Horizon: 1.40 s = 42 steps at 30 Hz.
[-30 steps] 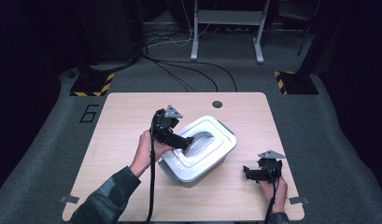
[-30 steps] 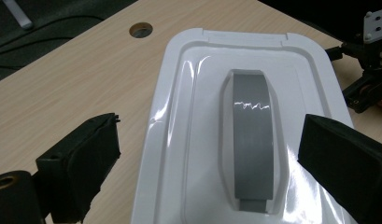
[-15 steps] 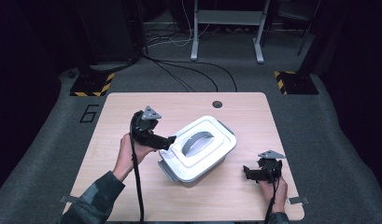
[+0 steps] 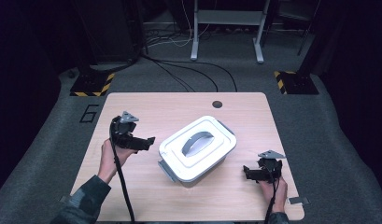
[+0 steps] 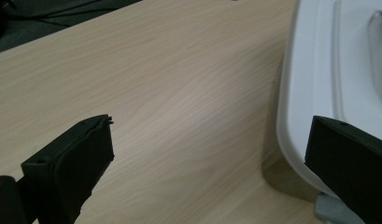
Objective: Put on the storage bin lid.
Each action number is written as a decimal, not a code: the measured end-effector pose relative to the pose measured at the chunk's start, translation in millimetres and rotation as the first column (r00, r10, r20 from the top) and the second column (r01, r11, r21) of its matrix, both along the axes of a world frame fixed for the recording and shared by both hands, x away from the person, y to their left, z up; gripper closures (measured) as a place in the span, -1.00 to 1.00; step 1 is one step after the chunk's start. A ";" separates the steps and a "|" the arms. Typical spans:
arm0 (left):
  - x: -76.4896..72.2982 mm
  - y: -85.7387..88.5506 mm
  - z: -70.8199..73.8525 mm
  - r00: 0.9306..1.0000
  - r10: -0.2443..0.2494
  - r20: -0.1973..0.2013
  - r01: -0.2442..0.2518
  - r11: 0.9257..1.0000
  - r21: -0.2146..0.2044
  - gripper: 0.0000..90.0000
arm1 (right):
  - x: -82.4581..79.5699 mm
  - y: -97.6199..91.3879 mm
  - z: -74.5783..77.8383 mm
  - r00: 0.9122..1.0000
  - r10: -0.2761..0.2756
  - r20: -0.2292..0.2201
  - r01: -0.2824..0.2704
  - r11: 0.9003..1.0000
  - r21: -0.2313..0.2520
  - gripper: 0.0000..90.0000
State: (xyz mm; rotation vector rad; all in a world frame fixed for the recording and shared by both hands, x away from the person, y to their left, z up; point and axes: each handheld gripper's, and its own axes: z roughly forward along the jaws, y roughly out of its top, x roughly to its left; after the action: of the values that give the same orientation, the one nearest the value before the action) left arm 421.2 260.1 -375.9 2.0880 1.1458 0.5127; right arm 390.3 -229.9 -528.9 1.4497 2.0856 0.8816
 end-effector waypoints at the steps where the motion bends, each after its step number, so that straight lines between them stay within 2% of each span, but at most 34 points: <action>1: 0.5 2.1 -2.1 1.000 0.013 0.003 -0.013 1.000 -0.009 -0.97 | 0.0 0.2 0.0 1.000 -0.002 0.000 0.002 1.000 0.002 -0.98; 3: 1.9 8.7 -6.9 0.999 0.033 -0.009 -0.033 0.999 -0.022 -0.97 | 0.0 0.0 -0.1 1.000 -0.001 0.001 0.001 1.000 0.000 -0.98; 9: 5.2 28.0 -26.5 0.996 0.083 -0.039 -0.084 0.996 -0.025 -0.97 | 0.0 0.0 0.0 1.000 0.000 0.000 0.000 1.000 0.000 -0.98; 16: 5.2 48.5 -60.5 0.987 0.137 -0.090 -0.139 0.990 -0.018 -0.94 | 0.0 0.0 -0.1 1.000 -0.001 0.002 0.001 1.000 0.000 -0.98; 22: 2.4 63.0 -94.2 0.973 0.170 -0.153 -0.176 0.984 -0.025 -0.95 | 0.0 0.1 -0.1 1.000 -0.001 0.001 0.001 1.000 0.000 -0.98; 25: 1.5 69.1 -111.0 0.962 0.197 -0.190 -0.208 0.977 -0.040 -0.97 | -0.1 0.4 -0.1 1.000 -0.004 0.001 0.004 1.000 0.003 -0.98; 26: 1.2 72.0 -117.3 0.959 0.201 -0.201 -0.211 0.977 -0.030 -0.98 | -0.1 0.1 -0.1 1.000 -0.002 0.001 0.002 1.000 0.000 -0.98; 29: -0.4 76.1 -130.1 0.954 0.214 -0.212 -0.225 0.974 -0.026 -0.99 | -0.1 0.1 -0.1 1.000 -0.002 0.001 0.002 1.000 0.000 -0.98; 30: -1.1 76.5 -134.7 0.952 0.225 -0.208 -0.236 0.971 -0.029 -0.99 | -0.1 0.4 -0.1 1.000 -0.005 0.001 0.005 1.000 0.003 -0.98; 31: -1.7 77.4 -138.4 0.952 0.223 -0.207 -0.231 0.973 -0.012 -0.99 | -0.1 0.1 -0.1 1.000 -0.002 0.001 0.002 1.000 0.000 -0.98; 32: -3.6 77.5 -141.1 0.957 0.226 -0.182 -0.232 0.973 -0.010 -1.00 | -0.1 0.2 -0.1 1.000 -0.002 0.001 0.002 1.000 0.000 -0.98; 34: -6.0 76.0 -144.4 0.961 0.235 -0.143 -0.238 0.971 -0.004 -1.00 | -0.1 0.2 -0.1 1.000 -0.002 0.001 0.002 1.000 0.000 -0.98; 37: -10.6 72.9 -148.8 0.969 0.232 -0.090 -0.230 0.973 0.030 -1.00 | -0.1 0.1 -0.1 1.000 -0.002 0.001 0.002 1.000 0.000 -0.98; 40: -16.5 73.8 -155.2 0.972 0.235 -0.023 -0.235 0.972 -0.011 -1.00 | -0.1 0.2 -0.1 1.000 -0.002 0.001 0.002 1.000 0.000 -0.98; 42: -16.9 74.8 -155.0 0.974 0.226 -0.026 -0.227 0.974 -0.013 -1.00 | -0.1 0.2 -0.1 1.000 -0.002 0.001 0.002 1.000 0.001 -0.98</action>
State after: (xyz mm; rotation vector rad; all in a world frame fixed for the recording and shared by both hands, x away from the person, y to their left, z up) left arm 404.3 334.9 -530.9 1.9650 1.4073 0.5840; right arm 390.1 -229.7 -529.0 1.4512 2.0825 0.8821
